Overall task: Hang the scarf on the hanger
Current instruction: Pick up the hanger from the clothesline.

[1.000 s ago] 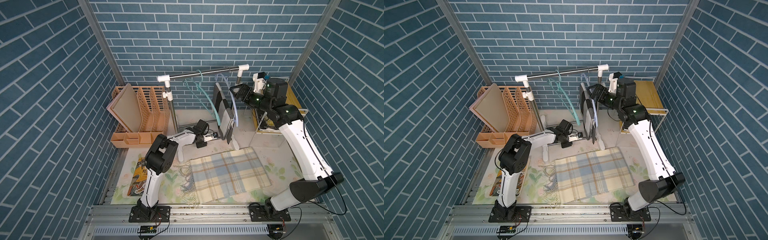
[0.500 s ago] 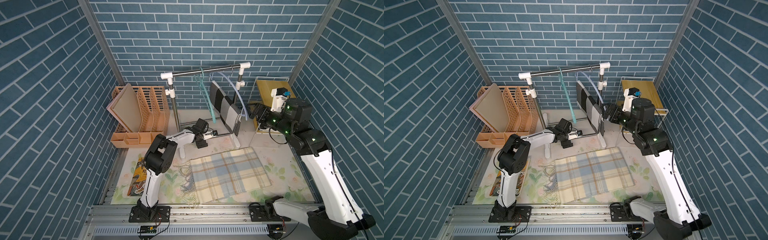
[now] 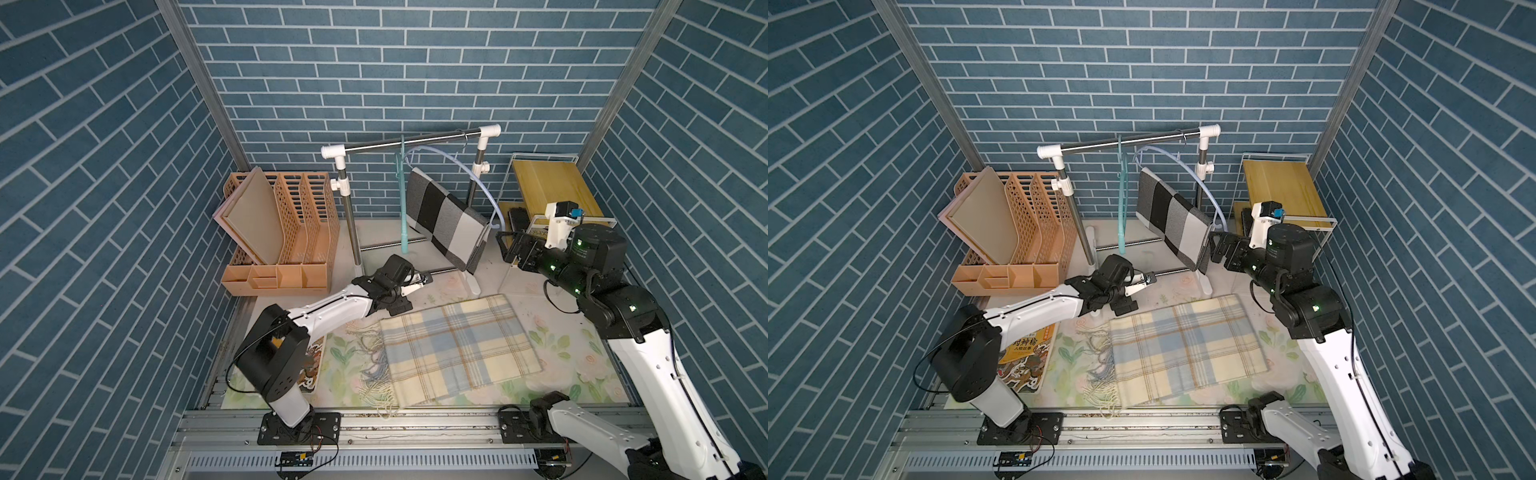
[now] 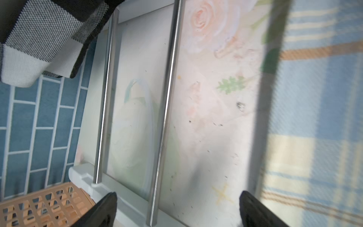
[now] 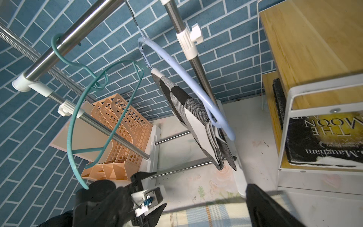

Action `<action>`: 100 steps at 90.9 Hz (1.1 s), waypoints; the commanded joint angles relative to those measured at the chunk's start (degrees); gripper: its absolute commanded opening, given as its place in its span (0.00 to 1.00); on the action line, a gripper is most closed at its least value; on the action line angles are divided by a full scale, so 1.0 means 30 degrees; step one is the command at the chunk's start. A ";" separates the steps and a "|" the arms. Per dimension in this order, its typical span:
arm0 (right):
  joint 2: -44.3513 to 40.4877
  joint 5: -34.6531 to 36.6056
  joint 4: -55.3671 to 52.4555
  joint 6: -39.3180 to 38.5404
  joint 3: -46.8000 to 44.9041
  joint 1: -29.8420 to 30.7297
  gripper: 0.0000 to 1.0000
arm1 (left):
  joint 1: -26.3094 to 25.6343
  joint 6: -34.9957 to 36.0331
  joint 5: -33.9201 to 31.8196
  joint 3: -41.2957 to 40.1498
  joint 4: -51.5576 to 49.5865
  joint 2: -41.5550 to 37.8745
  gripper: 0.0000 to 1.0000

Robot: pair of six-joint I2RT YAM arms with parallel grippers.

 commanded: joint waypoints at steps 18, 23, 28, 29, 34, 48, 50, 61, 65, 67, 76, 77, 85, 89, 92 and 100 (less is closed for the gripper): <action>-0.1316 -0.0249 0.0905 -0.0576 -0.2783 -0.0027 0.95 | -0.2646 -0.7802 -0.3333 -0.1414 -0.3255 -0.5535 1.00; -0.1432 -0.0621 0.1194 -0.0574 -0.3381 0.0008 0.93 | -0.2770 -0.9424 -0.3630 -0.1458 -0.3630 -0.6703 1.00; -0.1559 -0.1115 0.1495 -0.0525 -0.3939 0.0070 0.92 | -0.2891 -1.1168 -0.3635 -0.1657 -0.3893 -0.7745 1.00; -0.1596 -0.1137 0.1560 -0.0520 -0.4037 0.0111 0.91 | -0.2917 -1.1493 -0.3560 -0.1728 -0.3932 -0.7910 1.00; -0.1701 -0.1147 0.1811 -0.0604 -0.4556 0.0461 0.90 | -0.3018 -1.3198 -0.3121 -0.2301 -0.3924 -0.9260 1.00; -0.1661 0.1028 0.3341 -0.0930 -0.5540 0.3533 0.88 | -0.3060 -1.8875 -0.3127 -0.4900 -0.2694 -1.3486 1.00; -0.1581 0.1505 0.3606 -0.0949 -0.5622 0.4162 0.88 | -0.3038 -1.9750 -0.3263 -0.5255 -0.2414 -1.4158 1.00; -0.0783 0.3456 0.5615 -0.0928 -0.5814 0.6725 0.87 | -0.3009 -2.2450 -0.3554 -0.7437 -0.0340 -1.7202 1.00; -0.0446 0.4029 0.6504 -0.0873 -0.5702 0.7334 0.87 | -0.3002 -2.3250 -0.3998 -0.8577 0.0665 -1.8186 1.00; -0.0223 0.4291 0.6916 -0.0869 -0.5560 0.7624 0.87 | -0.3001 -2.3627 -0.4242 -0.8762 0.1136 -1.8776 1.00; 0.1368 0.4935 0.7721 -0.0882 -0.4279 0.8403 0.88 | -0.2923 -2.4804 -0.4847 -1.0314 0.2347 -2.0071 1.00; 0.1567 0.4950 0.7749 -0.0889 -0.4119 0.8423 0.87 | -0.2918 -2.4933 -0.4854 -1.0466 0.2411 -2.0122 1.00; 0.2931 0.5026 0.8078 -0.0997 -0.2757 0.8458 0.88 | -0.2884 -2.5702 -0.4305 -1.1443 0.3302 -2.0091 1.00; 0.3647 0.4979 0.8237 -0.1124 -0.1964 0.8472 0.88 | -0.2884 -2.6085 -0.4132 -1.1802 0.3489 -1.9903 0.99; 0.4304 0.4962 0.8281 -0.1233 -0.1279 0.8487 0.88 | -0.2884 -2.6321 -0.4104 -1.1967 0.3579 -1.9803 1.00; 0.5936 0.5184 0.7676 -0.1484 0.1059 0.8473 0.88 | -0.2884 -2.6602 -0.4340 -1.2203 0.3480 -1.9416 1.00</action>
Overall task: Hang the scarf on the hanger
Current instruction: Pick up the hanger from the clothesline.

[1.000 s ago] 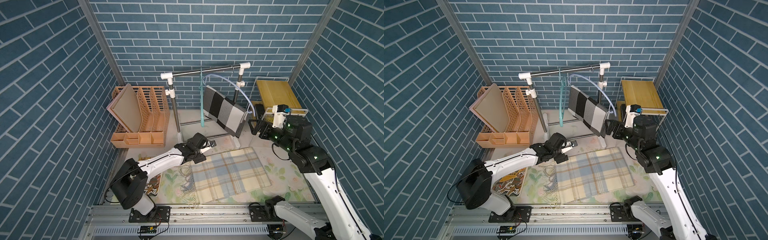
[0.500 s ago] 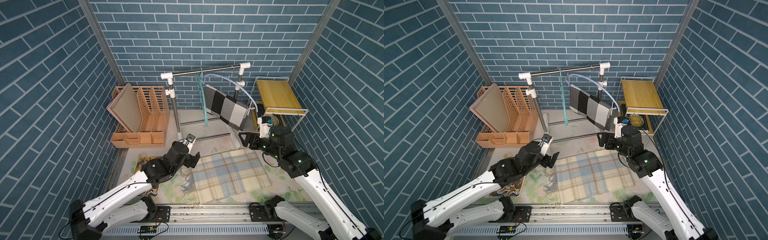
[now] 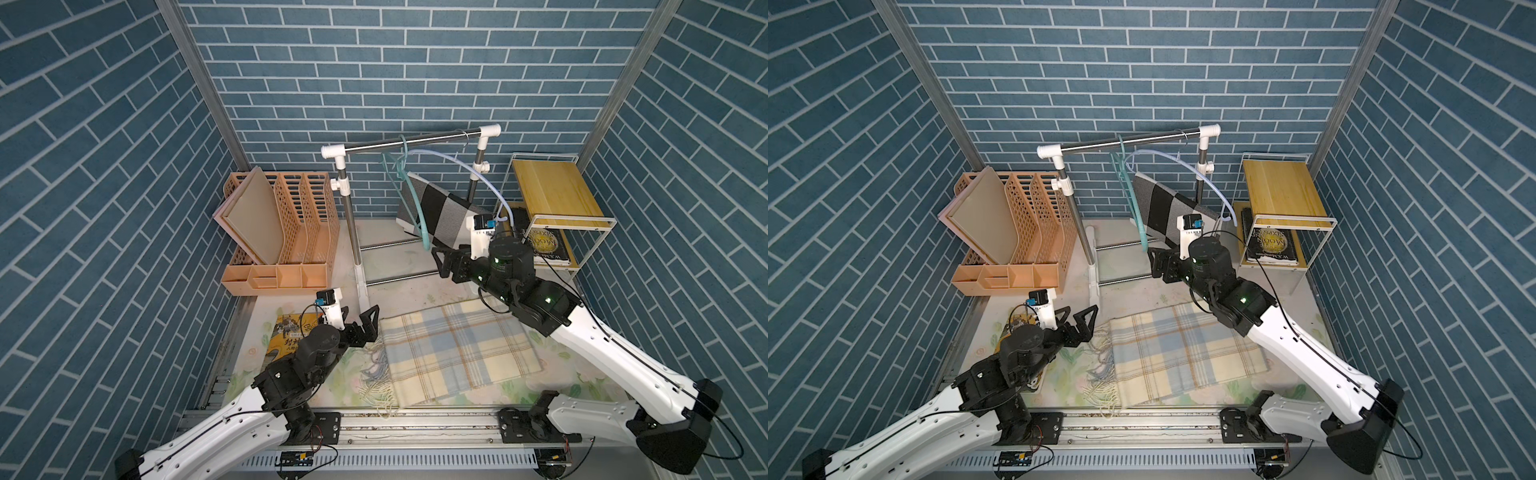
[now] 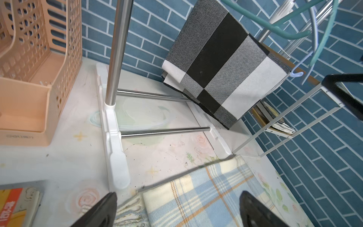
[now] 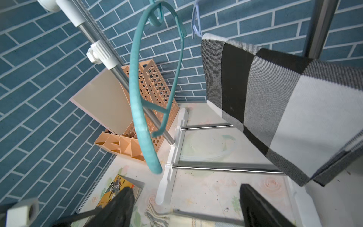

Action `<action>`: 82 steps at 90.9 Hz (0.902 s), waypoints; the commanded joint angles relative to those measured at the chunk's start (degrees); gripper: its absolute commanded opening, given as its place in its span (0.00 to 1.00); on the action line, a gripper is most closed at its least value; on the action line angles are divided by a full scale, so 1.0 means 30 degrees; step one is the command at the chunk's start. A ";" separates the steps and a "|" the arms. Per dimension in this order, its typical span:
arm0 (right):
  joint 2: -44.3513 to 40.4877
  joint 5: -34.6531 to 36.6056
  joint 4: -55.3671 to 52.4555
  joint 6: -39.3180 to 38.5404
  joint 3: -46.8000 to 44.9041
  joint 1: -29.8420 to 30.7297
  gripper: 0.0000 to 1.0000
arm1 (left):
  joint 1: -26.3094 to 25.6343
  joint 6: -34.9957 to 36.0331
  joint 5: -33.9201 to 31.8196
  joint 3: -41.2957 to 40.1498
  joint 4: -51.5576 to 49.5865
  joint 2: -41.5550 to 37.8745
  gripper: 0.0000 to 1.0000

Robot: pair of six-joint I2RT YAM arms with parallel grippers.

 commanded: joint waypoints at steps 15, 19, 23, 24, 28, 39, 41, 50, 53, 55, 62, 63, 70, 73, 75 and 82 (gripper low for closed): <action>0.4556 0.1156 -0.1023 -0.1444 0.7050 0.0080 0.89 | 0.0023 -0.1167 -0.0477 -0.0583 0.0740 0.0288 1.00; 0.5604 0.1259 -0.1744 -0.1656 0.8536 0.0073 0.89 | 0.0023 -0.1040 -0.0563 -0.0650 0.0761 0.0210 0.99; 0.6750 0.1434 -0.2906 -0.1781 1.0110 0.0063 0.89 | 0.0038 -0.0955 -0.0618 -0.0715 0.0814 0.0148 1.00; 0.7035 0.1500 -0.3171 -0.1845 1.0608 0.0068 0.89 | 0.0045 -0.0928 -0.0641 -0.0732 0.0834 0.0145 1.00; 0.8180 0.1824 -0.4216 -0.2093 1.2233 0.0074 0.89 | 0.0052 -0.0895 -0.0650 -0.0788 0.0916 0.0175 1.00; 1.0914 0.2751 -0.6521 -0.2695 1.6074 0.0043 0.89 | 0.0067 -0.0985 -0.0282 -0.0799 0.1086 0.0541 1.00; 1.1265 0.2822 -0.6742 -0.2758 1.6573 0.0028 0.89 | 0.0078 -0.1134 -0.0180 -0.0783 0.1059 0.0674 1.00; 1.2151 0.2819 -0.6981 -0.3147 1.7660 -0.0037 0.89 | 0.0082 -0.1930 0.0627 -0.0763 0.0842 0.1464 1.00; 1.2413 0.2782 -0.7036 -0.3214 1.7967 -0.0081 0.88 | 0.0100 -0.2286 0.0936 -0.0791 0.0776 0.2061 1.00; 1.2577 0.2735 -0.7098 -0.3247 1.8160 -0.0112 0.88 | 0.0108 -0.2456 0.1186 -0.0818 0.0725 0.2328 0.99; 1.3213 0.2652 -0.7422 -0.3287 1.8823 -0.0318 0.86 | 0.0093 -0.3113 0.1945 -0.1016 0.0792 0.3138 0.99; 1.3284 0.2607 -0.7466 -0.3287 1.8890 -0.0357 0.86 | 0.0102 -0.3194 0.2032 -0.1058 0.0823 0.3295 1.00; 1.3572 0.2369 -0.7509 -0.3314 1.9176 -0.0480 0.82 | 0.0111 -0.3577 0.2526 -0.1470 0.1145 0.3904 1.00; 1.3685 0.2264 -0.7487 -0.3338 1.9277 -0.0506 0.80 | 0.0111 -0.3755 0.2664 -0.1659 0.1261 0.4088 1.00; 1.3752 0.2246 -0.7437 -0.3388 1.9352 -0.0526 0.79 | 0.0104 -0.3848 0.2746 -0.1775 0.1344 0.4175 1.00; 1.3975 0.2214 -0.7477 -0.3475 1.9639 -0.0558 0.74 | 0.0111 -0.4010 0.3047 -0.2166 0.1672 0.4323 0.99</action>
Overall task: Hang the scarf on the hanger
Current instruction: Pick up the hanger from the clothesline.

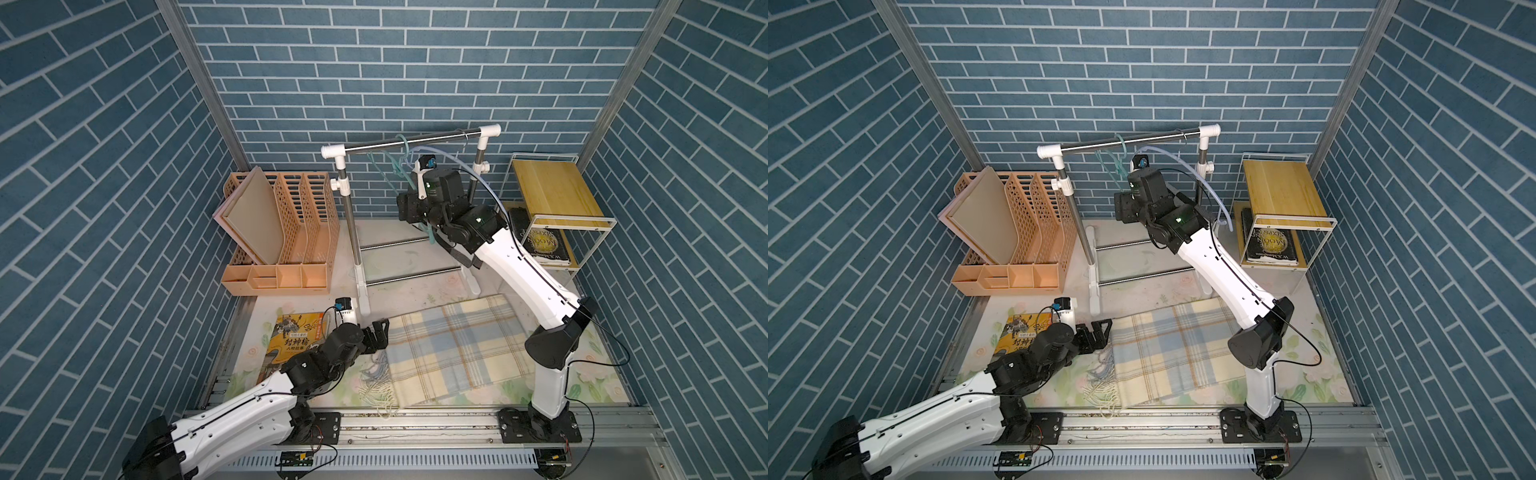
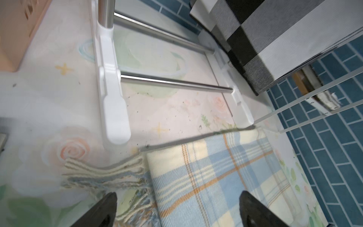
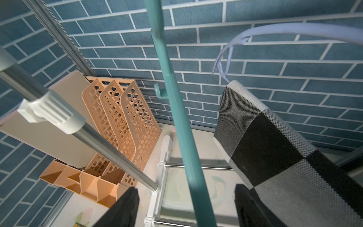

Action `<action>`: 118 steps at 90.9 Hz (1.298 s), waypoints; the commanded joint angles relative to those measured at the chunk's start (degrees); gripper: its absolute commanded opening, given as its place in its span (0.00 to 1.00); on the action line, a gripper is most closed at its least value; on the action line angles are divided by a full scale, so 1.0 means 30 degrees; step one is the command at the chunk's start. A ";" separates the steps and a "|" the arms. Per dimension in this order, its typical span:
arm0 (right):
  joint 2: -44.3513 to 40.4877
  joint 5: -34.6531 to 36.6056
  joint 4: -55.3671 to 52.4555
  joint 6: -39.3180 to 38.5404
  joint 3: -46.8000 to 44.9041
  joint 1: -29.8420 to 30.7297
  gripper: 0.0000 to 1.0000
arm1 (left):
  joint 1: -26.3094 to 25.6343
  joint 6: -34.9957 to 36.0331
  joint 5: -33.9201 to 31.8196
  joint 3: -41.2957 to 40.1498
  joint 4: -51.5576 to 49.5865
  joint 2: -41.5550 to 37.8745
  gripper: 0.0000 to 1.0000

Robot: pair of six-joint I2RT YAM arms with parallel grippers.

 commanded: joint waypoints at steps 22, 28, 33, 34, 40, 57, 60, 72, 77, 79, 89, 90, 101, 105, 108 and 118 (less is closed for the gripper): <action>0.0876 -0.0536 -0.0233 -0.0770 0.1864 -0.0460 0.54 | 0.0081 -0.0747 0.0933 -0.0736 0.0635 0.0196 1.00; 0.1148 -0.0720 -0.0294 -0.0757 0.2238 -0.0550 0.50 | 0.0088 -0.0764 0.0984 -0.0731 0.0619 0.0319 0.99; 0.1353 -0.0880 -0.0354 -0.0782 0.2511 -0.0627 0.49 | 0.0089 -0.0736 0.1059 -0.0723 0.0624 0.0490 1.00; 0.1388 -0.0900 -0.0361 -0.0797 0.2562 -0.0638 0.49 | 0.0089 -0.0736 0.1056 -0.0733 0.0614 0.0514 1.00; 0.1621 -0.1100 -0.0416 -0.0812 0.2836 -0.0759 0.47 | 0.0085 -0.0735 0.1171 -0.0742 0.0640 0.0716 0.99; 0.2168 -0.1944 -0.0262 -0.0834 0.3442 -0.0938 0.44 | 0.0087 -0.0751 0.1413 -0.0846 0.0951 0.1167 1.00; 0.2303 -0.2054 -0.0304 -0.0888 0.3610 -0.0940 0.43 | 0.0085 -0.0741 0.1406 -0.0832 0.0981 0.1213 1.00; 0.2764 -0.2129 -0.0418 -0.0958 0.4306 -0.1007 0.38 | 0.0082 -0.0717 0.1457 -0.0820 0.1030 0.1310 1.00; 0.2768 -0.2091 -0.0279 -0.0946 0.4322 -0.1028 0.32 | 0.0089 -0.0732 0.1451 -0.0805 0.1021 0.1312 1.00; 0.2755 -0.2069 -0.0229 -0.0933 0.4337 -0.1028 0.29 | 0.0089 -0.0720 0.1446 -0.0802 0.1001 0.1324 1.00; 0.2515 -0.2063 0.0278 -0.1001 0.4315 -0.1025 0.11 | 0.0089 -0.0757 0.1450 -0.0775 0.0943 0.1344 1.00; 0.2496 -0.2091 0.0336 -0.1009 0.4313 -0.1027 0.10 | 0.0089 -0.0761 0.1442 -0.0773 0.0934 0.1336 1.00; 0.1948 -0.2629 0.1018 -0.1002 0.4242 -0.1029 0.00 | 0.0089 -0.0779 0.1369 -0.0719 0.0782 0.1287 1.00; 0.1715 -0.2802 0.1252 -0.0989 0.4165 -0.1029 0.00 | 0.0085 -0.0765 0.1370 -0.0736 0.0780 0.1256 1.00; 0.1540 -0.2953 0.1431 -0.0988 0.4038 -0.1029 0.00 | 0.0074 -0.0787 0.1350 -0.0742 0.0780 0.1228 1.00; 0.0871 -0.3370 0.1752 -0.0861 0.3641 -0.1030 0.00 | 0.0088 -0.0831 0.1344 -0.0743 0.0776 0.1238 1.00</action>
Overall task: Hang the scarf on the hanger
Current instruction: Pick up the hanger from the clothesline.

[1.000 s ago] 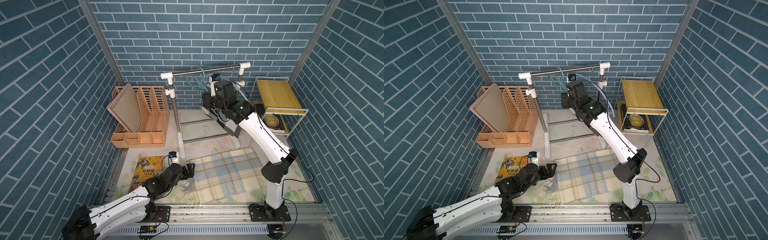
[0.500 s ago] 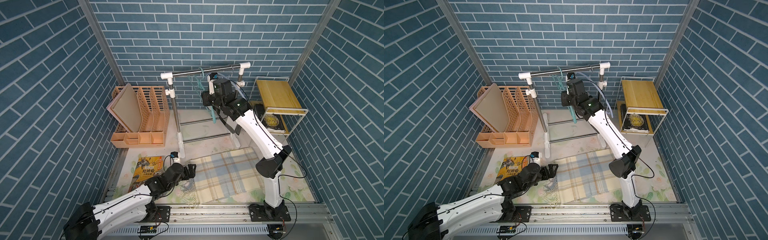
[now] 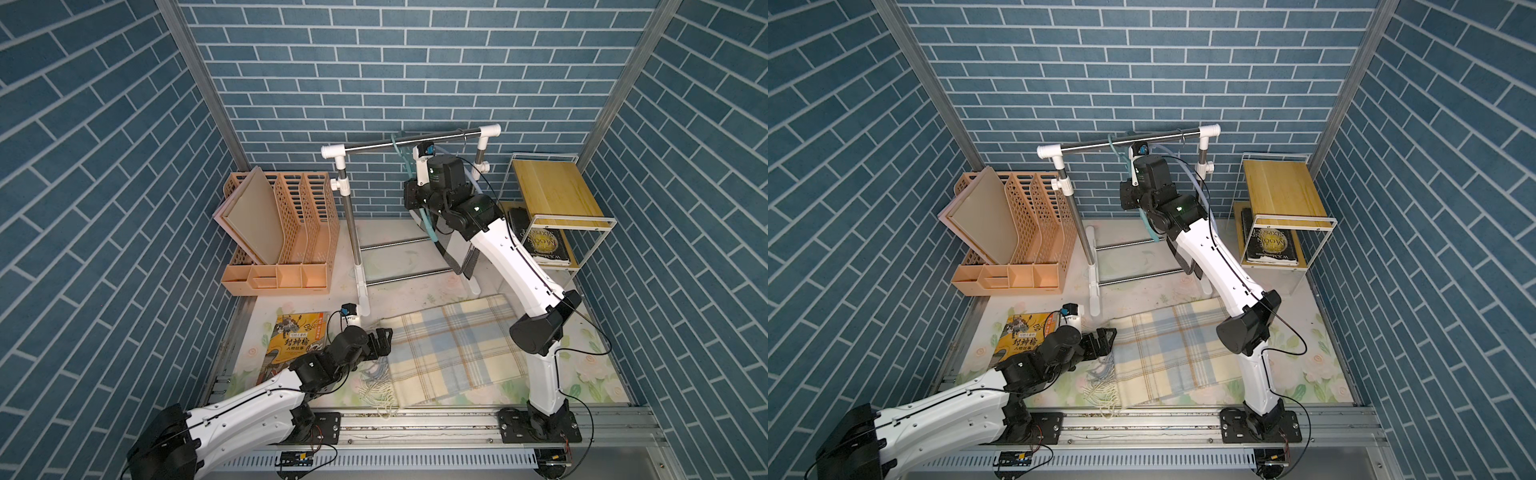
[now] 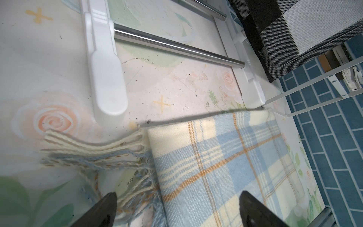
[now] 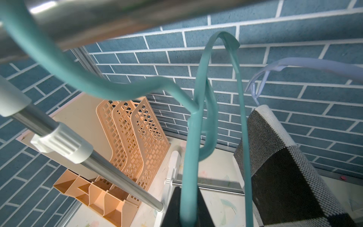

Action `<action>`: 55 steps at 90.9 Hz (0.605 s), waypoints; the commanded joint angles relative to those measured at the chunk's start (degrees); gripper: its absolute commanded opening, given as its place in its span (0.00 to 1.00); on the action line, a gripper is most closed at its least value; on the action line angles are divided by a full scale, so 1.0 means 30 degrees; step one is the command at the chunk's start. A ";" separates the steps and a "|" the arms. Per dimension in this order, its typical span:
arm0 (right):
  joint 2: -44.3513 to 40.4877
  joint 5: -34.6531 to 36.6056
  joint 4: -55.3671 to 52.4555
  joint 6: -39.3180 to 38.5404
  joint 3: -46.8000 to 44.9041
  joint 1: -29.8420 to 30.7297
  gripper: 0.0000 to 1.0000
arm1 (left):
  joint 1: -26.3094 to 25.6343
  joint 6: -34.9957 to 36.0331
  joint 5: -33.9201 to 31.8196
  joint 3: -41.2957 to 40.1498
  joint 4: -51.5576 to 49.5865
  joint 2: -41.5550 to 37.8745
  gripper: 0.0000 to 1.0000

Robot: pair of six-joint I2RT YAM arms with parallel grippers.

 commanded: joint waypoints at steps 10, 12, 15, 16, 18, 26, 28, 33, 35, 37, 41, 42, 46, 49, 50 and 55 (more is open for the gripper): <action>-0.2223 -0.1463 0.1475 0.0141 -0.0457 -0.0052 0.00 | 0.0089 -0.0088 -0.0146 -0.0073 -0.0079 -0.0060 1.00; -0.2424 -0.1719 0.1617 0.0218 -0.0677 -0.0052 0.00 | 0.0089 -0.0099 -0.0162 -0.0047 -0.0080 -0.0059 1.00; -0.2760 -0.2014 0.1863 0.0348 -0.0994 -0.0045 0.00 | 0.0089 -0.0116 -0.0233 -0.0016 -0.0106 -0.0036 1.00; -0.2875 -0.2115 0.1906 0.0389 -0.1122 -0.0049 0.00 | 0.0089 -0.0124 -0.0249 0.0007 -0.0107 -0.0028 1.00; -0.3048 -0.2314 0.2084 0.0492 -0.1305 -0.0066 0.00 | 0.0074 -0.0108 -0.0275 0.0046 -0.0109 -0.0007 1.00; -0.3983 -0.3109 0.2467 0.0933 -0.2030 -0.0085 0.00 | 0.0089 -0.0045 -0.0503 0.0398 -0.0258 0.0118 1.00; -0.4182 -0.3259 0.2473 0.1024 -0.2169 -0.0090 0.00 | 0.0089 0.0007 -0.0580 0.0503 -0.0322 0.0168 1.00; -0.4803 -0.3699 0.2462 0.1244 -0.2572 -0.0082 0.00 | 0.0089 0.0106 -0.0899 0.0884 -0.0626 0.0284 1.00; -0.5053 -0.3868 0.2472 0.1307 -0.2803 -0.0082 0.00 | 0.0089 0.0148 -0.1068 0.1071 -0.0773 0.0378 1.00; -0.5343 -0.4020 0.2453 0.1366 -0.3044 -0.0096 0.00 | 0.0089 0.0173 -0.1278 0.1279 -0.0971 0.0446 1.00; -0.6003 -0.4196 0.2447 0.1469 -0.3555 -0.0097 0.00 | 0.0089 0.0246 -0.1857 0.1723 -0.1388 0.0614 1.00; -0.6180 -0.4187 0.2446 0.1477 -0.3676 -0.0104 0.00 | 0.0089 0.0321 -0.2013 0.1858 -0.1467 0.0663 1.00; -0.6826 -0.4486 0.2444 0.1512 -0.4246 -0.0081 0.00 | 0.0089 0.0543 -0.2631 0.2406 -0.1881 0.0902 1.00; -0.7346 -0.4813 0.2420 0.1535 -0.4744 -0.0082 0.00 | 0.0104 0.0630 -0.3256 0.2883 -0.2323 0.1176 1.00; -0.7555 -0.4862 0.2419 0.1554 -0.4901 -0.0096 0.00 | 0.0111 0.0630 -0.3474 0.3068 -0.2520 0.1266 1.00; -0.8520 -0.5123 0.2492 0.1571 -0.5867 -0.0114 0.00 | 0.0222 0.0835 -0.4503 0.3853 -0.3143 0.1753 1.00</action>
